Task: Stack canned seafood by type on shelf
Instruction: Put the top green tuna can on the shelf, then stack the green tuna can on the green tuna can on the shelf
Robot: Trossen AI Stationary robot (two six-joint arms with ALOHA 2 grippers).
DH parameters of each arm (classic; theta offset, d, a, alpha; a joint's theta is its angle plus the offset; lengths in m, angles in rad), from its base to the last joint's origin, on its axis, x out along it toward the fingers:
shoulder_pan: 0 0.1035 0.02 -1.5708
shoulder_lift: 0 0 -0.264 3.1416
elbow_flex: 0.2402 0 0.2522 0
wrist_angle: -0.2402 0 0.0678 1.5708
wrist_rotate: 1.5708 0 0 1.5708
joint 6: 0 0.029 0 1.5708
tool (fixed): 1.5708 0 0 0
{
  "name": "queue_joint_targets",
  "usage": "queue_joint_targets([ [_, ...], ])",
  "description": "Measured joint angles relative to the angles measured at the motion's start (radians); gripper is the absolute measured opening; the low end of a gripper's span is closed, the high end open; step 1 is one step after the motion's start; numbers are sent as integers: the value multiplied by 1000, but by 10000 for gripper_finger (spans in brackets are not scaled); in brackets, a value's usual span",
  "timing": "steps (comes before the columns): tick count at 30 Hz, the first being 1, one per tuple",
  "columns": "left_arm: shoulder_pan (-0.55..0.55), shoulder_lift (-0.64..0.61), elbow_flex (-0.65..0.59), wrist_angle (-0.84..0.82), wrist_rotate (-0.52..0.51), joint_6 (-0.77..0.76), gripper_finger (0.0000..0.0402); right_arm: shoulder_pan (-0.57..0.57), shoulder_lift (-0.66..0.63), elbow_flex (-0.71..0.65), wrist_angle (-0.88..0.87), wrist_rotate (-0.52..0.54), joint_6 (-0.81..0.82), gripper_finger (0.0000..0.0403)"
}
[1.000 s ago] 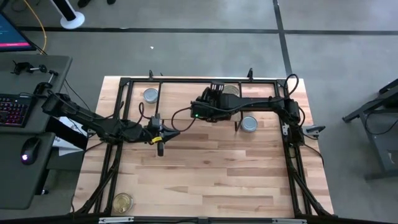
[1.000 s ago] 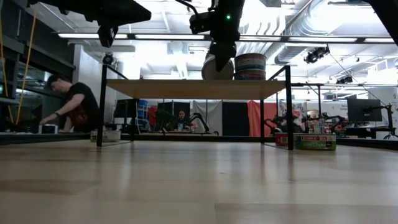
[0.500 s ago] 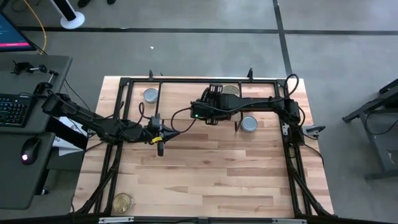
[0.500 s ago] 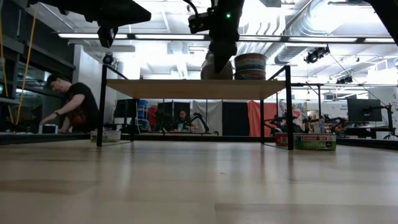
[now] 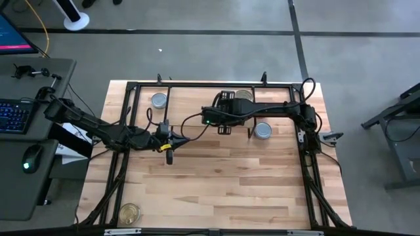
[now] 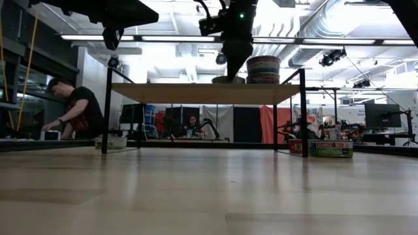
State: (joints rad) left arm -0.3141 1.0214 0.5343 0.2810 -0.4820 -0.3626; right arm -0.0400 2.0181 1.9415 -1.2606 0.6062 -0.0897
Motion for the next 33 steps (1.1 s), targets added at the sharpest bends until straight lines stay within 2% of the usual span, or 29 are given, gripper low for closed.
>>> queue_joint_targets([
  [6, 0, 0, 0, 0, -1, 16, 0, 22, 0, 43, -47, 47, 64, 215],
  [12, 12, 0, 0, 1, 0, 16, 0, 70, -20, 161, -129, -87, 298, 212],
  [16, 39, 0, 0, 4, 30, 16, 0, 144, -83, 135, -146, -131, 422, 206],
  [20, 53, 0, 0, 7, 136, -3, 0, 250, -142, 2, -127, -179, 504, 200],
  [23, 48, 0, 0, -4, 274, -15, 0, 332, -178, -150, -73, -207, 588, 186],
  [25, 26, -1, 0, -43, 403, -70, 0, 375, -194, -264, 7, -253, 654, 162],
  [27, -23, -1, 0, -126, 494, -195, 0, 408, -198, -367, 111, -322, 714, 120],
  [30, -163, 0, 0, -313, 515, -411, 0, 445, -198, -512, 285, -416, 767, 33],
  [31, -223, 0, 0, -368, 504, -480, 0, 453, -198, -561, 351, -447, 782, 17],
  [33, -347, 0, 0, -447, 459, -633, 0, 467, -198, -652, 464, -518, 816, 15],
])
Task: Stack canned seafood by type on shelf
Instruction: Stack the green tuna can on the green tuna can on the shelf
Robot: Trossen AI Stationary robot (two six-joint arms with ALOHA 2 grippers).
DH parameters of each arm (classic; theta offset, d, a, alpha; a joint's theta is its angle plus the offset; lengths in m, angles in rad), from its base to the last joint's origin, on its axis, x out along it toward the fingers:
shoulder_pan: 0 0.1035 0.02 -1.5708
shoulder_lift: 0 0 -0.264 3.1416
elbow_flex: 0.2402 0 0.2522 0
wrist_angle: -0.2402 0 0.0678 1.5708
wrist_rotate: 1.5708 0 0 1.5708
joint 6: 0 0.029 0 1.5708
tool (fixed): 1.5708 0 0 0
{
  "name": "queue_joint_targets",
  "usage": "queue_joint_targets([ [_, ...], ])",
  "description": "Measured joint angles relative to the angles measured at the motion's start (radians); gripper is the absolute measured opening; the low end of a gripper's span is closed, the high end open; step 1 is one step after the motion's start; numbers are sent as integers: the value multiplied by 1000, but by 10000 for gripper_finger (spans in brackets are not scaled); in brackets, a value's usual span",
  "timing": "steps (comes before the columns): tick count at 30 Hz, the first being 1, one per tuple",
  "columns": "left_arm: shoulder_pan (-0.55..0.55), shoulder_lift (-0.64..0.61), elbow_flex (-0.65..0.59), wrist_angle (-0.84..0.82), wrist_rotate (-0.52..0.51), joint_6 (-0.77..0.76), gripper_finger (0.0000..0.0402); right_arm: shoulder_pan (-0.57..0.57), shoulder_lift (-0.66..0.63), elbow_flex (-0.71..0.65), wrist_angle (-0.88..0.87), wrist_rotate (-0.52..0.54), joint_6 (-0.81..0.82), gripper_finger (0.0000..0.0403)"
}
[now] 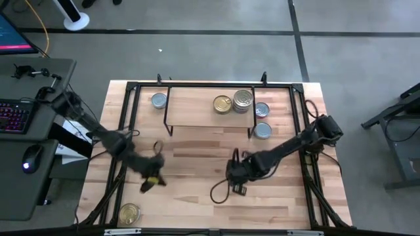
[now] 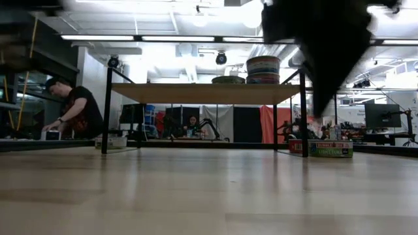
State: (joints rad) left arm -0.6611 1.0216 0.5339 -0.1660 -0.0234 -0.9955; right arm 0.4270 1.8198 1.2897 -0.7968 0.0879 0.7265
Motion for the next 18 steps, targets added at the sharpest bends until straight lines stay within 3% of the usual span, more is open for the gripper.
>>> queue_joint_targets([
  [5, -312, 55, 13, -33, -115, -368, 0, 7, 0, -177, 165, -126, 70, 3],
  [9, -491, 188, 111, -45, -60, -470, 0, 12, -4, -251, 262, -175, 82, 4],
  [14, -585, 348, 216, -245, -16, -596, 0, 7, -6, -271, 308, -174, 76, 2],
  [18, -582, 424, 226, -266, -22, -636, 0, -11, -2, -256, 305, -178, 28, 1],
])
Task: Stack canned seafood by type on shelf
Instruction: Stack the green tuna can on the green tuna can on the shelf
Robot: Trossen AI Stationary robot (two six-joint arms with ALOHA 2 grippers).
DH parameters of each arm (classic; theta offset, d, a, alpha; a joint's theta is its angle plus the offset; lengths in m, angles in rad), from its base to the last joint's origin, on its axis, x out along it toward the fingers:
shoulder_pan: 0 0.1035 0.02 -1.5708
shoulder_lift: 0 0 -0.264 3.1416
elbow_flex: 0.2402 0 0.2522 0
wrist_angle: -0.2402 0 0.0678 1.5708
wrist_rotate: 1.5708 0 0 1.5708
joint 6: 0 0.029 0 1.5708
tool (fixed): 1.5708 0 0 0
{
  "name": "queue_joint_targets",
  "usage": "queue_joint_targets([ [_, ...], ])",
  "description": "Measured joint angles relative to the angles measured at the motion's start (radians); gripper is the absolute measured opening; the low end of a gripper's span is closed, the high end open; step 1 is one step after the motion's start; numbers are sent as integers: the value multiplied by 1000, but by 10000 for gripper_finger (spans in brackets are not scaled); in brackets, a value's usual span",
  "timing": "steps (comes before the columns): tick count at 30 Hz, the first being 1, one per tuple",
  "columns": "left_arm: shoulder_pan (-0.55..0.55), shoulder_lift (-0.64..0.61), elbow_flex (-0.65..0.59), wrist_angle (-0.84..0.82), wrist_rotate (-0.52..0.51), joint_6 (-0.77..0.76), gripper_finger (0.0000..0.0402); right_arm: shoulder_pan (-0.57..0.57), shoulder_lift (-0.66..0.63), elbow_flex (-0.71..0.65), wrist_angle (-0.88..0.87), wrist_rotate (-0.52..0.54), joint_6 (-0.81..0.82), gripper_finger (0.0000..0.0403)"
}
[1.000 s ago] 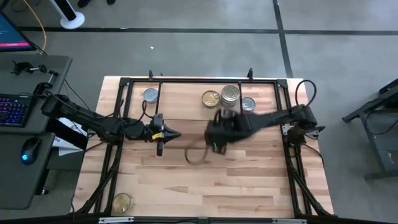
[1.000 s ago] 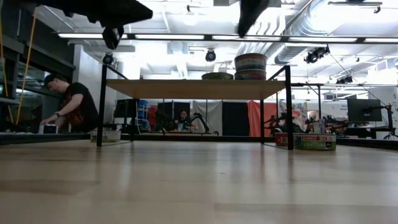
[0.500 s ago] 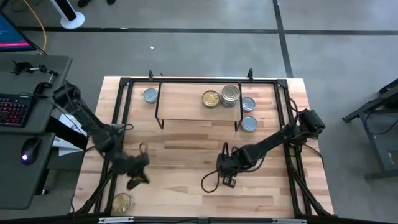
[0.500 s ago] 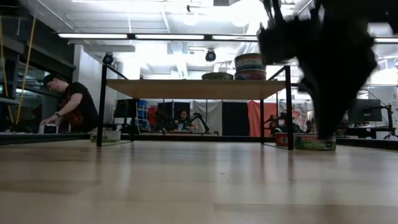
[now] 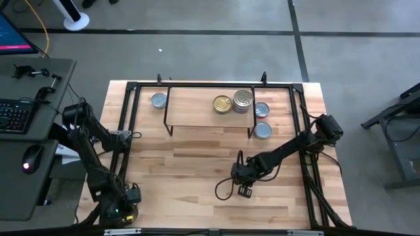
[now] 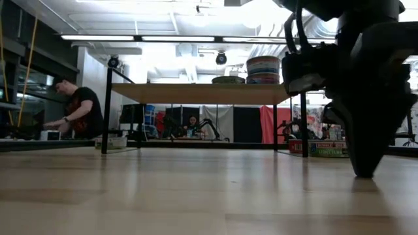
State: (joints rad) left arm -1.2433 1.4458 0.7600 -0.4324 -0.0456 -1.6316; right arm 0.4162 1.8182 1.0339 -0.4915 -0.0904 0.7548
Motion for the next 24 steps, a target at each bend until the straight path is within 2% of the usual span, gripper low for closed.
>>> queue_joint_targets([
  [7, 67, 47, 5, -80, 10, 35, 0, -10, -34, 37, -16, 2, -80, 0],
  [11, 179, 42, 3, -119, -136, 188, 0, -2, -132, 32, -75, 84, -46, 0],
  [15, 329, 48, -2, -94, -294, 417, 0, 3, -241, 31, -178, 183, 12, 0],
  [18, 467, 61, -5, -8, -365, 668, 0, 5, -310, 31, -213, 219, 60, 0],
  [21, 608, 119, -3, 133, -365, 912, 0, 12, -352, 31, -231, 268, 104, 0],
  [24, 735, 215, 0, 382, -321, 1098, 0, 18, -369, 31, -230, 306, 126, 0],
])
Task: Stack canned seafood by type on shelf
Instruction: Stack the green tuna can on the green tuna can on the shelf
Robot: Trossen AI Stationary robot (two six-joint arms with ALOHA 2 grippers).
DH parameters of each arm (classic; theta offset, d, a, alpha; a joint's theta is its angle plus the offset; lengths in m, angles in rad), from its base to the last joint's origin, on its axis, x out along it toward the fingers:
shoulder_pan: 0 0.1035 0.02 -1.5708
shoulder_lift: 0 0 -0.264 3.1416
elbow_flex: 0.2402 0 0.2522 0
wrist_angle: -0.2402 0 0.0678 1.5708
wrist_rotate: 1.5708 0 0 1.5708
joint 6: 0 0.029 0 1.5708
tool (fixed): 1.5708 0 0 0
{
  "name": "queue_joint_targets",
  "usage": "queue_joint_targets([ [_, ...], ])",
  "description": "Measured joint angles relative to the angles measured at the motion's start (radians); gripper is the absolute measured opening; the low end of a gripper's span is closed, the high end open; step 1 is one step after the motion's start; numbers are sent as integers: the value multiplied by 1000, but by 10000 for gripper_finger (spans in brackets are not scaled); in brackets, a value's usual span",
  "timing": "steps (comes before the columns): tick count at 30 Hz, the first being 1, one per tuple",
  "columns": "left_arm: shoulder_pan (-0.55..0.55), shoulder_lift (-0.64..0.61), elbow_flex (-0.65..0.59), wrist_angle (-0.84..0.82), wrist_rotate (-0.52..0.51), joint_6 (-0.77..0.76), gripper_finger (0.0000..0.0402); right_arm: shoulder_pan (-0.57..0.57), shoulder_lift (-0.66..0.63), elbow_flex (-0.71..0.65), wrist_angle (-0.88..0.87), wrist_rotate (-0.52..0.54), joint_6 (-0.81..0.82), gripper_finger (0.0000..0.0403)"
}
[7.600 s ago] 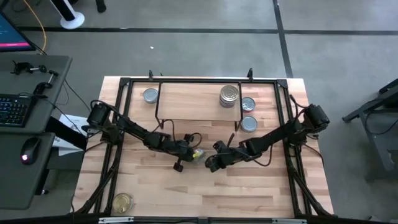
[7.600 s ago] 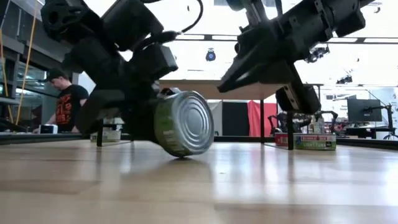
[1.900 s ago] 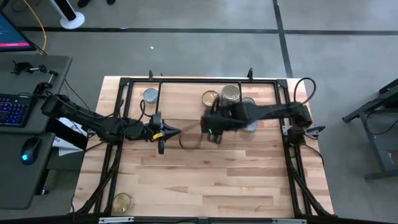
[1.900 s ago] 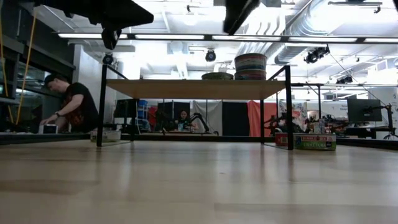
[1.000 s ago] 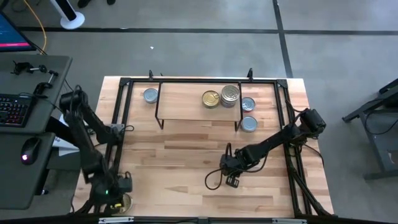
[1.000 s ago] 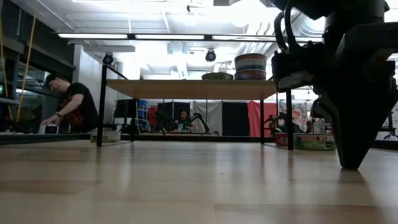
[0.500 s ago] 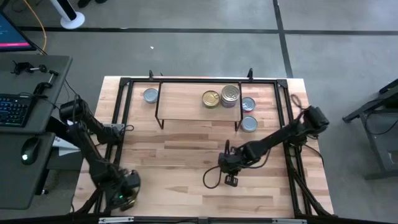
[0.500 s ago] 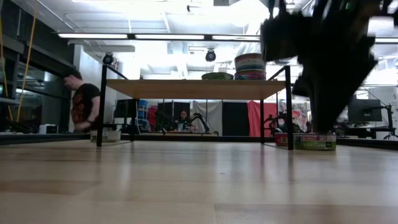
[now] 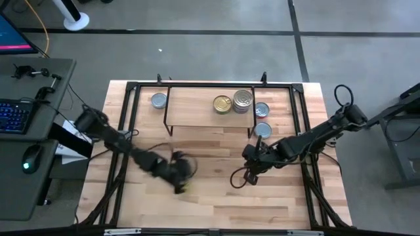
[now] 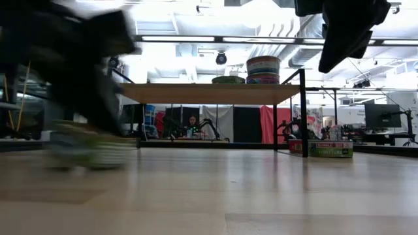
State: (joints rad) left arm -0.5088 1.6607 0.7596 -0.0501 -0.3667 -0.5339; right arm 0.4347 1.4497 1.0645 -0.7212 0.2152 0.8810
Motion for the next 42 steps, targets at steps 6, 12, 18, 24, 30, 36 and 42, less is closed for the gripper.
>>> queue_joint_targets([
  [6, 166, 144, 71, 304, 189, 125, 0, 20, 4, 0, 12, 26, 40, 0],
  [12, 186, 89, 186, 172, 265, 301, 0, 32, 7, 0, 15, 65, 49, 0],
  [18, 176, -108, 113, -5, 216, 301, 0, -2, 80, -1, 108, -38, 53, 0],
  [24, 129, -207, -97, 100, 88, 276, 0, -52, 277, -1, 386, -174, 30, 0],
  [30, 128, -140, -195, 321, 85, 259, 0, -114, 435, 1, 547, -140, 65, 0],
  [36, 125, -56, -186, 359, 88, 322, 0, -150, 492, 2, 653, -142, 90, 0],
  [42, 122, -35, -186, 371, 91, 328, 0, -154, 487, 6, 695, -103, 82, 0],
])
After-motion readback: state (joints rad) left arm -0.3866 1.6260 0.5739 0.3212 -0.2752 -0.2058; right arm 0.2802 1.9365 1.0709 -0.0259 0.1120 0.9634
